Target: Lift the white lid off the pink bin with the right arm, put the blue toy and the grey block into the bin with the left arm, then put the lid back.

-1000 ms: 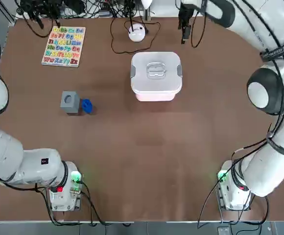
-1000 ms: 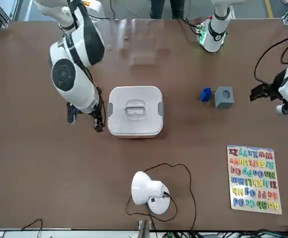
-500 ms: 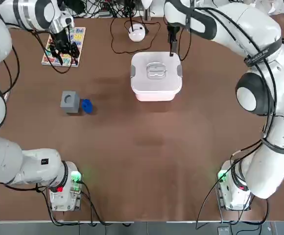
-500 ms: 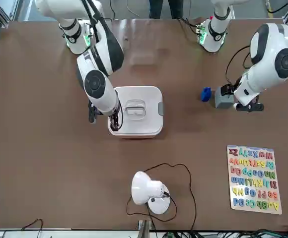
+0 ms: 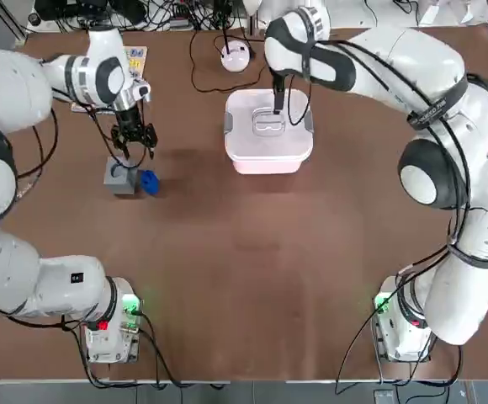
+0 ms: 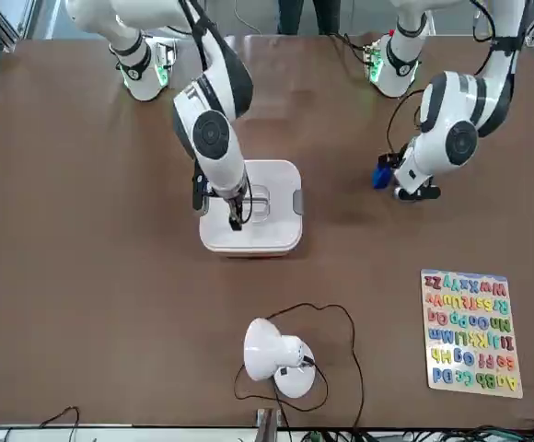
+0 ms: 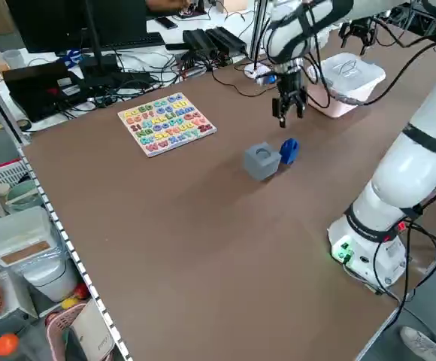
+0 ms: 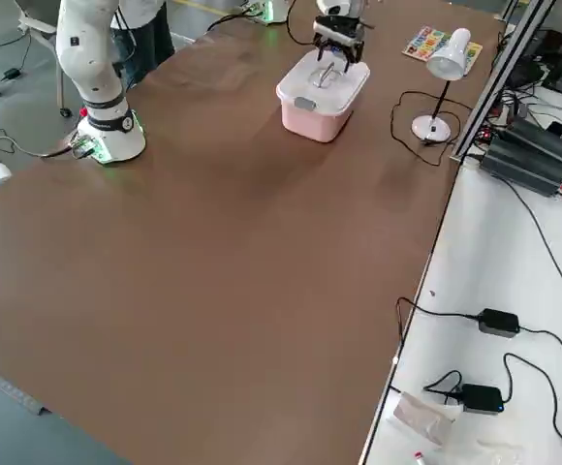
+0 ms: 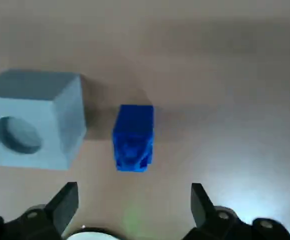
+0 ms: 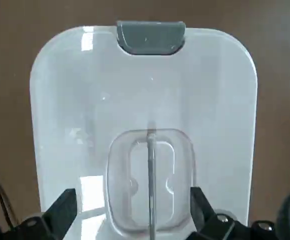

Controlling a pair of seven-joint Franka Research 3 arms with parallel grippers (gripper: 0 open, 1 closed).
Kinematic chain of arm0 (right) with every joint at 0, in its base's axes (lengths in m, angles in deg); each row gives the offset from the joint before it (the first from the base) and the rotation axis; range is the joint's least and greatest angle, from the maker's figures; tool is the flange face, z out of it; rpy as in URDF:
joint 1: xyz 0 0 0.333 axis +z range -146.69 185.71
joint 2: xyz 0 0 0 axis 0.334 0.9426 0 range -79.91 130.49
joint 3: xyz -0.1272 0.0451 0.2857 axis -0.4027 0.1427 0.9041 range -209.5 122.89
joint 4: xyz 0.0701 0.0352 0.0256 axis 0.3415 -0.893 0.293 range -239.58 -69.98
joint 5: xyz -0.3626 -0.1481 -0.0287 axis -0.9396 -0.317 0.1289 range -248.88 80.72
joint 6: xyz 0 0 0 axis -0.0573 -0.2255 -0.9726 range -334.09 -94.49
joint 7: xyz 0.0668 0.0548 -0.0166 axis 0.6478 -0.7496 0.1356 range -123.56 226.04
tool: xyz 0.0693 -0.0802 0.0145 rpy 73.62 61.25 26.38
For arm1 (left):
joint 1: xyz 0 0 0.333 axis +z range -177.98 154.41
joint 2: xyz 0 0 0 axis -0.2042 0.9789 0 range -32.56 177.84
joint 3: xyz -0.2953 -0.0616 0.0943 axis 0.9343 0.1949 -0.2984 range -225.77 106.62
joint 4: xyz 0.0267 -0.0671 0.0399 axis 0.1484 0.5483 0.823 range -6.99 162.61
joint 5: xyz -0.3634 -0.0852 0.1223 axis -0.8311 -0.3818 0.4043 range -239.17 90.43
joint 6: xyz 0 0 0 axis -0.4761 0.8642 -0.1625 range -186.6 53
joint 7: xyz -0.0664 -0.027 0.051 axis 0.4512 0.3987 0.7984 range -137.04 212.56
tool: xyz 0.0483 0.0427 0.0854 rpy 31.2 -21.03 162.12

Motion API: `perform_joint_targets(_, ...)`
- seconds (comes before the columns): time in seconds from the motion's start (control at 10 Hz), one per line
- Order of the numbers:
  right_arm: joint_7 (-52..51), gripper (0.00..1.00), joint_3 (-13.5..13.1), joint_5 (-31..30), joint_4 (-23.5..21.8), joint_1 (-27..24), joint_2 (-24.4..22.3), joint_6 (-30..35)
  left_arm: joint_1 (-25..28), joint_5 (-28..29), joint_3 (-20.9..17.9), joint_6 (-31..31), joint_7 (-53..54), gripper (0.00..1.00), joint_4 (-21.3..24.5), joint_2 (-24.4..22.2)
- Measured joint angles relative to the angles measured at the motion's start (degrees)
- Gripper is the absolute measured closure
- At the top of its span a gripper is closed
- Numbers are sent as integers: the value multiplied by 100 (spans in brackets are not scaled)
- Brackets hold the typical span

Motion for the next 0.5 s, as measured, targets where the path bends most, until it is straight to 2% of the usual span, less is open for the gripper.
perform_joint_targets(0.2,62,0,0,0,-64,93,116,-138,-1,0,72,-432,-69,3,42,399)
perform_joint_targets(0.5,110,5,0,0,-295,287,252,-446,-23,37,79,-540,-68,3,168,531)
